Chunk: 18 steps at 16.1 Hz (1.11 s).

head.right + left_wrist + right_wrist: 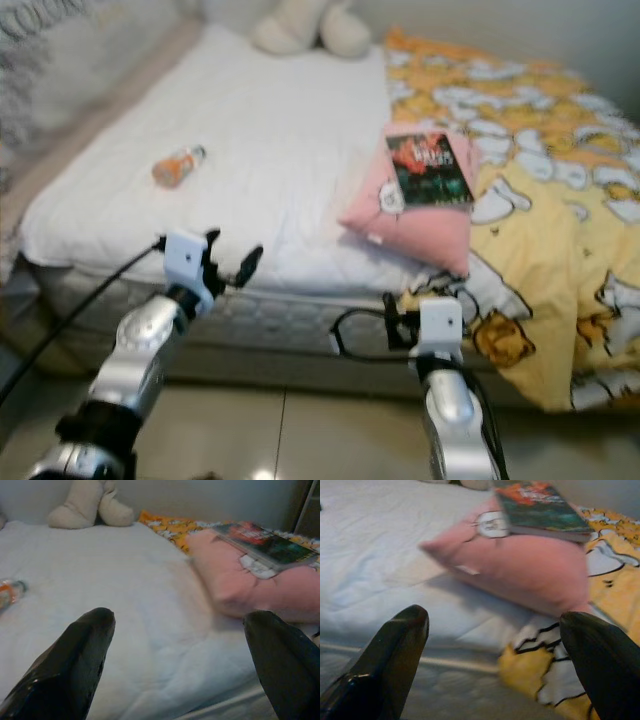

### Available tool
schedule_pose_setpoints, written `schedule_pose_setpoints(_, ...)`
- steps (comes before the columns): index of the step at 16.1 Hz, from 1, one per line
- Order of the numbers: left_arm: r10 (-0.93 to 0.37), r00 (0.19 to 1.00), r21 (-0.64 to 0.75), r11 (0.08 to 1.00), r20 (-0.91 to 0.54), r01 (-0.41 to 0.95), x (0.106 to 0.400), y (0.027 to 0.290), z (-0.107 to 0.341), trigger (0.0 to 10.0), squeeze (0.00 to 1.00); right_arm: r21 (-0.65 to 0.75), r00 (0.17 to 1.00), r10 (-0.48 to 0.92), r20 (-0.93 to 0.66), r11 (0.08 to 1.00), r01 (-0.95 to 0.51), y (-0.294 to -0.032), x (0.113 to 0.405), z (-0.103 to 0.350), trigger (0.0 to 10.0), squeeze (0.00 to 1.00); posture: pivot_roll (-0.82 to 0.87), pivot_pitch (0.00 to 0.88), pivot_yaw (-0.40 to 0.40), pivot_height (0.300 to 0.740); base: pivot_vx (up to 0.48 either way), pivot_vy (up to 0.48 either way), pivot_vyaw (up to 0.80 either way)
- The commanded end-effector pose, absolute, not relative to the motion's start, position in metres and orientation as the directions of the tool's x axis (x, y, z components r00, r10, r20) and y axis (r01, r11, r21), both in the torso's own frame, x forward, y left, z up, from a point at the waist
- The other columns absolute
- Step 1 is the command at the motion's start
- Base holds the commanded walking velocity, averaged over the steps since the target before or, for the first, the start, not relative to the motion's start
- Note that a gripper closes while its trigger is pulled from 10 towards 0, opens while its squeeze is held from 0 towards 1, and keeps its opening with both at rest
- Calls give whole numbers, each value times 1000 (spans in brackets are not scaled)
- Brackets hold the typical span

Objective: Clean up the room

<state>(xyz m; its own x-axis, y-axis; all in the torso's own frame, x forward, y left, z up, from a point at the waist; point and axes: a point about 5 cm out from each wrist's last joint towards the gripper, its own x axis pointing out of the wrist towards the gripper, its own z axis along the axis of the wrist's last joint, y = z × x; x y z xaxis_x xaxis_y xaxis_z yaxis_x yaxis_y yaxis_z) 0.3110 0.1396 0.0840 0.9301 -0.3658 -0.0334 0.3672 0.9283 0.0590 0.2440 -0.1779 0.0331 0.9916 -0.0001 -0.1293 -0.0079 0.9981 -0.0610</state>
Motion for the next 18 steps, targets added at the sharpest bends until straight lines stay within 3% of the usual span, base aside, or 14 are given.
schedule_pose_setpoints(1,-342,938,83,935,-51,345,312,143,81,10000,0,-57,993,24,-114,998,-31,-172,248,37,10000,0,58,0,-29,740,0,0,0)
schedule_pose_setpoints(11,-229,973,6,973,9,229,310,154,85,10000,0,-23,997,-10,-70,1000,8,-183,250,47,10000,0,57,0,-39,740,429,0,0)
schedule_pose_setpoints(18,-168,986,6,986,16,168,318,159,90,10000,0,-45,996,31,-86,998,-35,-175,251,44,10000,0,63,0,-37,740,456,0,0)
